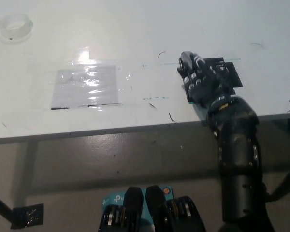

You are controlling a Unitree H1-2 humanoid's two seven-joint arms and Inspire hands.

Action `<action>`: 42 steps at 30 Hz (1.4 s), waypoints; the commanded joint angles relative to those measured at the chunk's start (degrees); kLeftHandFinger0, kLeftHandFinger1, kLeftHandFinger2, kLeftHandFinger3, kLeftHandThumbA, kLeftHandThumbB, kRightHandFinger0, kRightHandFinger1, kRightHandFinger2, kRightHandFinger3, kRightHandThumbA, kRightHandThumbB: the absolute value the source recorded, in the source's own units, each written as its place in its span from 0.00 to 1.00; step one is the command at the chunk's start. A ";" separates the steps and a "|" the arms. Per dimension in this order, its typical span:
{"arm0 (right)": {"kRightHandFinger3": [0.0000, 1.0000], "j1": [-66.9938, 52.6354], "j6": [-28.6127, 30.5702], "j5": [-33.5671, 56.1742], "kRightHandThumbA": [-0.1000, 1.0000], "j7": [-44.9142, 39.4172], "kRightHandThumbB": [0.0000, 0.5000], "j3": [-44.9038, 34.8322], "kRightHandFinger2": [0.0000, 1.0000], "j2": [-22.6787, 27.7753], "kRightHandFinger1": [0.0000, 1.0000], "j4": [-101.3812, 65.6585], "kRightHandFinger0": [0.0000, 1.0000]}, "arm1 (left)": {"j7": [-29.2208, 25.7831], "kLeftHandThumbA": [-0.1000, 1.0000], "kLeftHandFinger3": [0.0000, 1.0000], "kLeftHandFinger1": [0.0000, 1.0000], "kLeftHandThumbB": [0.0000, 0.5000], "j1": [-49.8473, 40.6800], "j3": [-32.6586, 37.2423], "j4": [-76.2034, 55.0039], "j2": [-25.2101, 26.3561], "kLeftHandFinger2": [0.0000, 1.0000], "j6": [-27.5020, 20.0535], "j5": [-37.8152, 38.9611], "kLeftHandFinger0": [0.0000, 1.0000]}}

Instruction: A stapler is kept infront of the robot on the black mark on the desk and the robot uses its right hand to lift the top of the stapler to open it

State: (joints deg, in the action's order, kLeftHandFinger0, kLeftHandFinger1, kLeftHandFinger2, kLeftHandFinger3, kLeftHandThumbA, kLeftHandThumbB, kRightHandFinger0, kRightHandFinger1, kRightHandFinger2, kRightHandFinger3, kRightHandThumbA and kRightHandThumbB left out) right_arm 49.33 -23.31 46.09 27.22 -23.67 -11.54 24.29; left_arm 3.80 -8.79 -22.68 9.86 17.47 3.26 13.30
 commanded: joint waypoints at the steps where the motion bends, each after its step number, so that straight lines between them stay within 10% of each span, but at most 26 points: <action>1: 1.00 6.31 3.42 -0.58 0.61 -2.84 0.00 -0.10 0.83 0.80 0.78 -0.82 0.68 | -0.68 1.00 0.78 0.52 0.24 -0.61 -0.32 -1.56 0.00 0.64 -0.47 0.20 0.46; 27: 1.00 17.90 13.85 -3.81 0.60 -6.78 0.00 -2.86 0.88 6.27 0.80 25.35 0.68 | 0.75 1.00 0.79 0.54 0.24 -1.11 -0.14 -1.00 0.64 0.67 -1.66 0.42 0.42; 42: 0.88 28.02 26.34 -9.71 0.49 -6.93 0.00 -1.70 0.73 12.04 0.68 52.60 0.62 | 1.14 1.00 0.80 0.53 0.24 -1.14 -0.18 -0.61 0.84 0.67 -2.23 0.42 0.41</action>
State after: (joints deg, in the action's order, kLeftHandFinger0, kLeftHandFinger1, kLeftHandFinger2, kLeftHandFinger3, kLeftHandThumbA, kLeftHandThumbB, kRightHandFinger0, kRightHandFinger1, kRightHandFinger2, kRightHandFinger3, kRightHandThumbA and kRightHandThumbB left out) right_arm 72.73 -1.94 39.54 19.64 -26.03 -1.46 74.58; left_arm 4.19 -9.39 -22.64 9.80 17.02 3.03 13.30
